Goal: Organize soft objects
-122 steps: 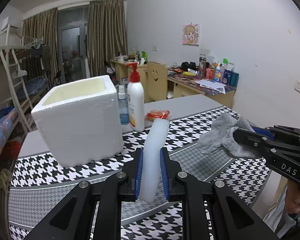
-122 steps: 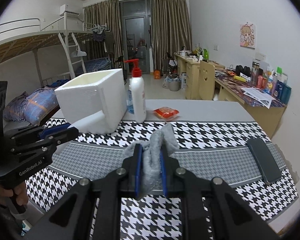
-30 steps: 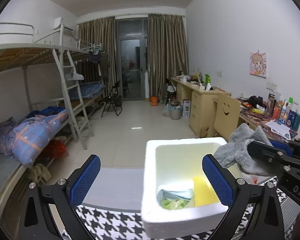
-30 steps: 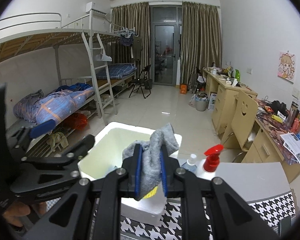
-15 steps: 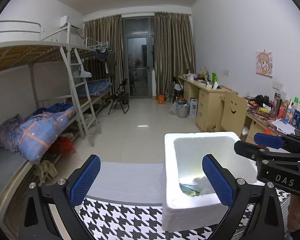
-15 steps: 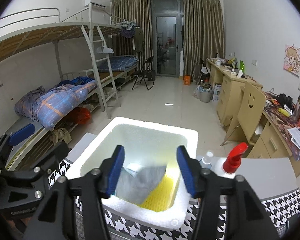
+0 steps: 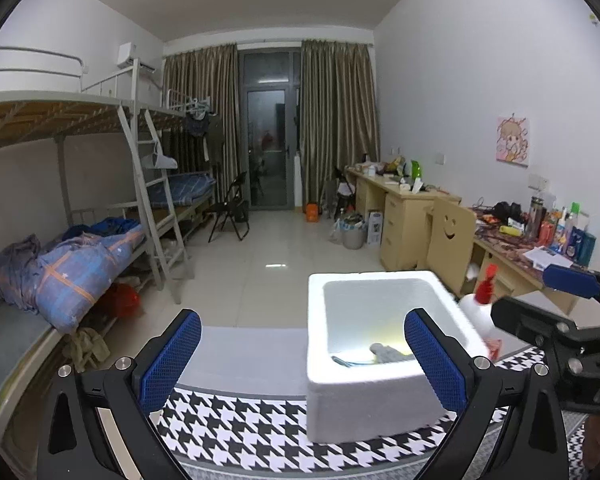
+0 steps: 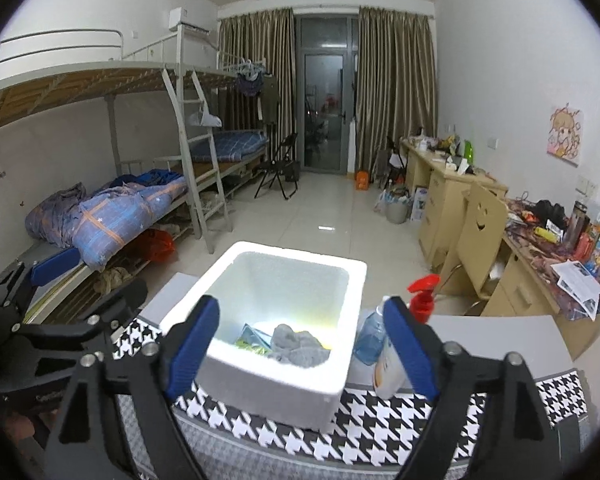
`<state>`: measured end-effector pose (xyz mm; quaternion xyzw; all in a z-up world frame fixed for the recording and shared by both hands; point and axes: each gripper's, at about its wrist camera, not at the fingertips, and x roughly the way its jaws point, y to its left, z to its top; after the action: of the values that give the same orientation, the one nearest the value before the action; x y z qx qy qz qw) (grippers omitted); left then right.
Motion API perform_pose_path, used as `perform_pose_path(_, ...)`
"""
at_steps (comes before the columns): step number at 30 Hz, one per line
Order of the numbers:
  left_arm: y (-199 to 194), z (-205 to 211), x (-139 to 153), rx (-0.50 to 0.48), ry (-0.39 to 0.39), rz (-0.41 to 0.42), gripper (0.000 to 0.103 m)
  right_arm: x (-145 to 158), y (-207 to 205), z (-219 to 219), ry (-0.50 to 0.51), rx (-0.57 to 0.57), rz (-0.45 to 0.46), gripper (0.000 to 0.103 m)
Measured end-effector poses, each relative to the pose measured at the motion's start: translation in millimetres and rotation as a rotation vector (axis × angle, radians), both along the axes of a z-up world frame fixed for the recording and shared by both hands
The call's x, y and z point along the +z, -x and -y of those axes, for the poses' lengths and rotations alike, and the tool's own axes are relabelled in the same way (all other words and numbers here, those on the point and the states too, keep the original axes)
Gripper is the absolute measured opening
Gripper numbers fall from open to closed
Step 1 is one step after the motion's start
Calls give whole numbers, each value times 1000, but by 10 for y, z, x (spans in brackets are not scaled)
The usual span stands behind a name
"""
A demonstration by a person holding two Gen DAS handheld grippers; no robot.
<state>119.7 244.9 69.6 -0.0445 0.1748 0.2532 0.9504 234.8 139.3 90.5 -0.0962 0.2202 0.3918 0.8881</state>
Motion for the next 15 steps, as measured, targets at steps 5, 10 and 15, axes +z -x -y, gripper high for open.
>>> perform_pose_path(5, 220, 157, 57, -2, 4, 19, 102, 93, 274, 246, -17, -10, 44, 93)
perform_pose_path(10, 480, 332, 57, -2, -7, 40, 102, 122, 518, 461, -31, -8, 71, 93)
perform_pose_path(15, 735, 543, 16, -18, 0, 48, 102, 116, 774, 682, -51, -2, 98, 93)
